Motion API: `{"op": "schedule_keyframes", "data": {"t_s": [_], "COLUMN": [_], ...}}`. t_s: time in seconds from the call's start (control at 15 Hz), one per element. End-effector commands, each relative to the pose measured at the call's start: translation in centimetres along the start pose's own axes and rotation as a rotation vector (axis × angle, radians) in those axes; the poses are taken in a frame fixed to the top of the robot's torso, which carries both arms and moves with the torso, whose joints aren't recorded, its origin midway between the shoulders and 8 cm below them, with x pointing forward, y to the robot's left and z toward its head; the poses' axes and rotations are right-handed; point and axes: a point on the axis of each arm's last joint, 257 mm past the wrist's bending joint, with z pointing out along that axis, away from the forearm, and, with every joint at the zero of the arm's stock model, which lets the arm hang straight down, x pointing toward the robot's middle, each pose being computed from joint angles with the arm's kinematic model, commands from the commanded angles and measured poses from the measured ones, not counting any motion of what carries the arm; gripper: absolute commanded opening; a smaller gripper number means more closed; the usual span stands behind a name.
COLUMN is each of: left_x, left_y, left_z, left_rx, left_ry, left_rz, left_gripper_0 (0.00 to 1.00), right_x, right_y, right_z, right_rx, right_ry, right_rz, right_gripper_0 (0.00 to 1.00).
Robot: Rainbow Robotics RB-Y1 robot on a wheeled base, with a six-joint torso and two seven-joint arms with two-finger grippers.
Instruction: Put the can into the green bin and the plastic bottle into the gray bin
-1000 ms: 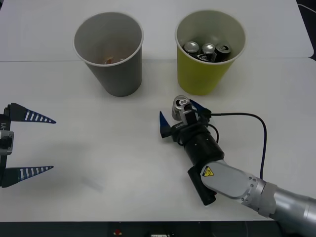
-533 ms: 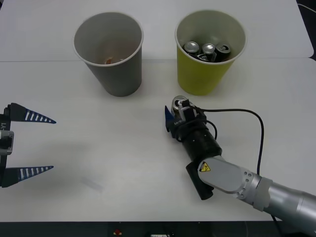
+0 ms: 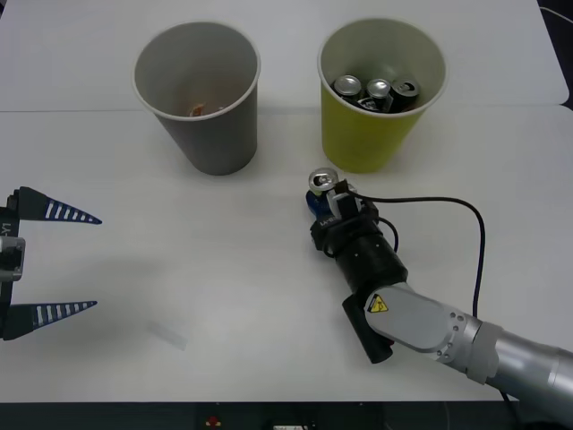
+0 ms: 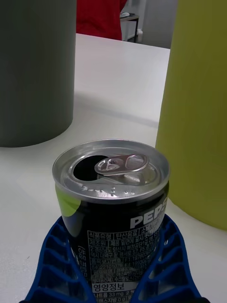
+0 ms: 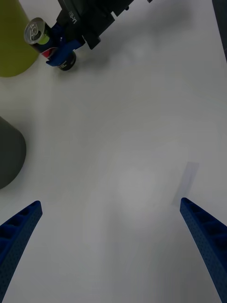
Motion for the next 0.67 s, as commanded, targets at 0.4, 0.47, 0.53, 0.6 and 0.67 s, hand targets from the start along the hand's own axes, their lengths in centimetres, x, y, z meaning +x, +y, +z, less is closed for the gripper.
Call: {"op": "schedule_keyframes", "data": {"t_s": [0.4,0.47,0.53,0.6,0.67], "left_x": [0.0,0.0,0.0,0.0,0.0], "left_y": [0.0,0.0,0.0,0.0,0.0], "left_z": [0.0,0.0,0.0,0.0,0.0], "left_rx": [0.000,0.000,0.000,0.000,0.000], "left_ry": [0.000,0.000,0.000,0.000,0.000], "left_rz": [0.000,0.000,0.000,0.000,0.000], "left_gripper_0": [1.00,1.00,1.00,1.00,1.00], "right_x": [-1.7,-2.0,-2.1,-2.3,-2.6], "right_y": [-2.0,-2.4,-2.7,-3.2,-3.7], "right_z": [-3.3,-3.8,-4.3,-4.8,-5.3], "right_rx": [-0.165,-0.204,-0.229,-0.251,-0.278], "right_ry": [-0.005,0.005,0.013,0.020,0.028], "right_rz": [-0.102,-0.131,-0.148,-0.167,-0.192], "right_gripper_0": [0.00,0.00,0.00,0.00,0.00]}}
